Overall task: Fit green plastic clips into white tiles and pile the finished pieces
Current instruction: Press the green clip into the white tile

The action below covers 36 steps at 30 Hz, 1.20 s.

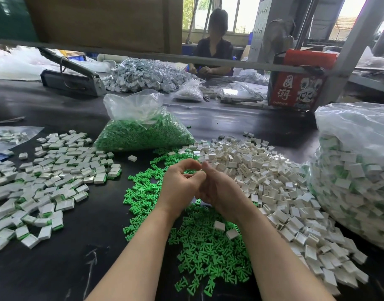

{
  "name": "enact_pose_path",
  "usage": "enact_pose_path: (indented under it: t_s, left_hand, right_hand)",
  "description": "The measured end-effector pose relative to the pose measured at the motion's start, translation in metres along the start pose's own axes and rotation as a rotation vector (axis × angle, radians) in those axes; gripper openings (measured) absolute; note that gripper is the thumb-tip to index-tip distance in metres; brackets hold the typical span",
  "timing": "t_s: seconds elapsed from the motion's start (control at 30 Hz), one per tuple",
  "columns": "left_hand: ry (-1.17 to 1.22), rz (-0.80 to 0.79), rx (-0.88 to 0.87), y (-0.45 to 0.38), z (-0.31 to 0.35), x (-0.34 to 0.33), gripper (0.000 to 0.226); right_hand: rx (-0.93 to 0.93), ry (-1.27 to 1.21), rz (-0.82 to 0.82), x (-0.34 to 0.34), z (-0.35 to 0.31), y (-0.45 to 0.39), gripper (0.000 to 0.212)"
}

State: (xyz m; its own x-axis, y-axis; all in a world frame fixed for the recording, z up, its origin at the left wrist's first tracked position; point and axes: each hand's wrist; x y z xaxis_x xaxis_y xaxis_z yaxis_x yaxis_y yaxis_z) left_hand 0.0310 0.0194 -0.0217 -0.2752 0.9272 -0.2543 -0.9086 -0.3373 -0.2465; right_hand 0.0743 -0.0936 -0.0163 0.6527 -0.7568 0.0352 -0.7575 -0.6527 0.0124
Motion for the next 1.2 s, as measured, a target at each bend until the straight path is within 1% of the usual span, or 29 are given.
enact_pose_path:
  t_s: [0.13,0.23,0.33,0.43,0.57,0.67,0.73,0.83,0.9,1.0,1.07,1.13,1.2]
  left_hand:
    - [0.056,0.072,0.004,0.0,-0.003,-0.008,0.012]
    - [0.081,0.073,0.001,0.002,-0.004,-0.012,0.014]
    - [0.141,0.086,0.012,0.003,-0.005,-0.015,0.012]
    - [0.166,0.097,0.017,0.003,-0.006,-0.015,0.016]
    - [0.178,0.099,0.031,0.001,-0.007,-0.015,0.012]
    - [0.162,0.101,0.036,0.001,-0.007,-0.014,0.026]
    - [0.157,0.104,0.034,0.001,-0.007,-0.014,0.03]
    - [0.161,0.106,0.037,0.001,-0.004,-0.015,0.024]
    - [0.172,0.091,0.05,0.002,-0.002,-0.015,0.012]
    - [0.166,0.072,0.059,0.003,-0.002,-0.014,0.011]
    - [0.139,0.077,0.061,0.001,-0.003,-0.012,0.015]
    - [0.134,0.085,0.065,-0.001,-0.004,-0.011,0.014]
    - [0.158,0.075,0.069,0.0,-0.004,-0.01,0.01]
  right_hand:
    - [0.012,-0.017,0.054,-0.005,-0.001,0.002,0.071]
    - [0.014,-0.024,0.059,-0.003,-0.001,0.002,0.068]
    - [0.028,0.012,0.069,-0.002,-0.001,0.003,0.074]
    - [0.035,0.042,0.095,-0.003,-0.001,0.004,0.077]
    - [0.03,-0.008,0.089,-0.003,0.001,0.003,0.076]
    - [0.034,-0.011,0.053,-0.001,0.005,0.0,0.075]
    - [0.033,-0.013,0.04,0.0,0.007,-0.002,0.074]
    - [0.032,-0.012,0.046,0.0,0.007,-0.002,0.062]
    - [0.033,-0.013,0.074,-0.001,0.007,-0.001,0.066]
    - [0.042,-0.032,0.095,-0.003,0.006,0.001,0.068]
    - [0.041,-0.042,0.083,-0.004,0.005,0.001,0.07]
    - [0.038,-0.03,0.061,-0.003,0.005,-0.001,0.071]
    - [0.039,-0.032,0.043,-0.001,0.006,-0.002,0.061]
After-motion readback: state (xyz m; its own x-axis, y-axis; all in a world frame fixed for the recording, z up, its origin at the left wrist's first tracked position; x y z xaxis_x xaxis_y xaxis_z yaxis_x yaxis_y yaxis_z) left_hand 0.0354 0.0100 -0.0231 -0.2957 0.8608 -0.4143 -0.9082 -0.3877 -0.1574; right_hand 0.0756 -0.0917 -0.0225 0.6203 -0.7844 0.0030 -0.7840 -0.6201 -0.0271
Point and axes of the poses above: each hand's wrist, its own y-axis away from the middle knuckle, its own x-axis out of the back of the hand, z = x × y, and after that the axes turned 13 degrees about y, right-handed
